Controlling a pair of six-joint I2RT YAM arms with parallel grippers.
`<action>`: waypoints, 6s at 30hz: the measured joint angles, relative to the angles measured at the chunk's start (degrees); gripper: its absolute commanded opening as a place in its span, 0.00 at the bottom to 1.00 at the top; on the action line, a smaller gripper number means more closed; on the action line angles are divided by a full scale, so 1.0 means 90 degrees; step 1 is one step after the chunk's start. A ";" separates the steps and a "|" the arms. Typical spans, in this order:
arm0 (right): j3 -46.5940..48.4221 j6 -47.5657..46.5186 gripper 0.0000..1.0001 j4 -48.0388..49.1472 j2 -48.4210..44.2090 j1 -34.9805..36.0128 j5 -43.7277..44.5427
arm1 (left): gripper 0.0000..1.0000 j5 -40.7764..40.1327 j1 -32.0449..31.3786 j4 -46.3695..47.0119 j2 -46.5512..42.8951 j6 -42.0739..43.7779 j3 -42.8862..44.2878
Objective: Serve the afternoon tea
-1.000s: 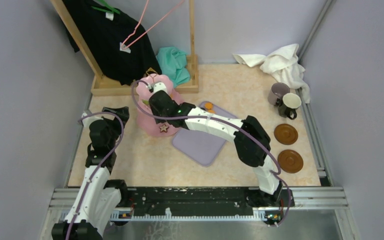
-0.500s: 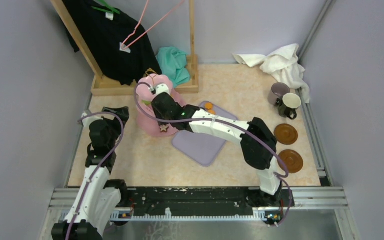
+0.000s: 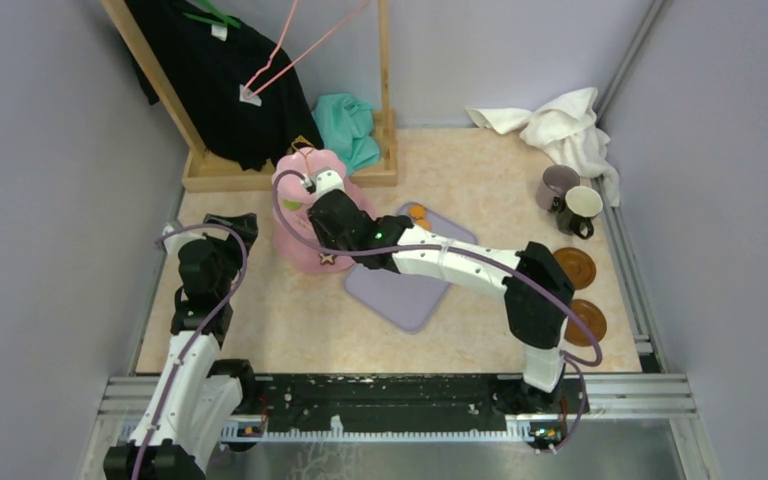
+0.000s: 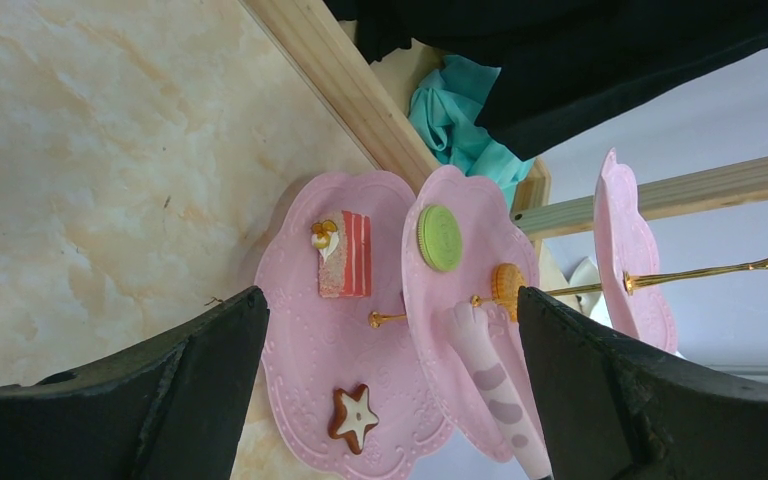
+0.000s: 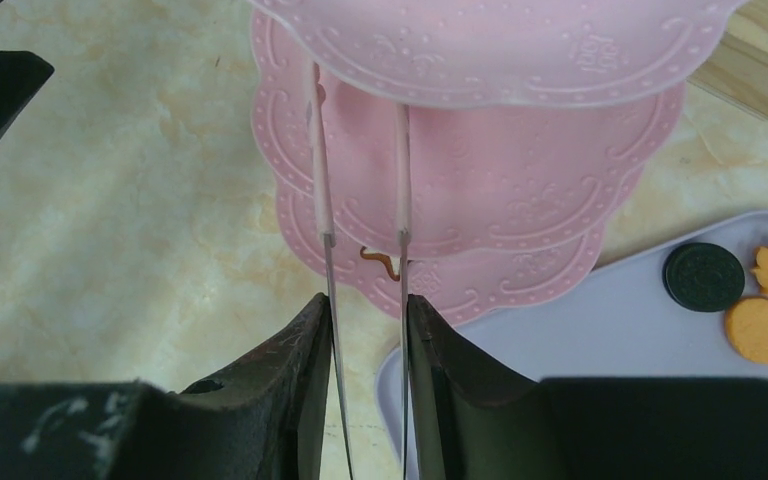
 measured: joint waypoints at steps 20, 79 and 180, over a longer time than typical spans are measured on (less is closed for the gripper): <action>-0.2761 -0.0085 0.30 0.0192 -0.3252 0.0389 0.0981 | 0.99 -0.0022 0.0000 0.0019 0.0053 0.0002 0.0000; -0.4231 0.0998 0.36 0.0940 -0.1685 -0.1464 0.0595 | 0.98 0.0053 0.0000 0.0119 0.0066 -0.0032 -0.0036; -0.1234 0.0214 0.19 -0.1124 -0.1479 0.0204 0.0559 | 0.98 0.0046 0.0000 0.0075 0.0010 -0.0056 -0.0039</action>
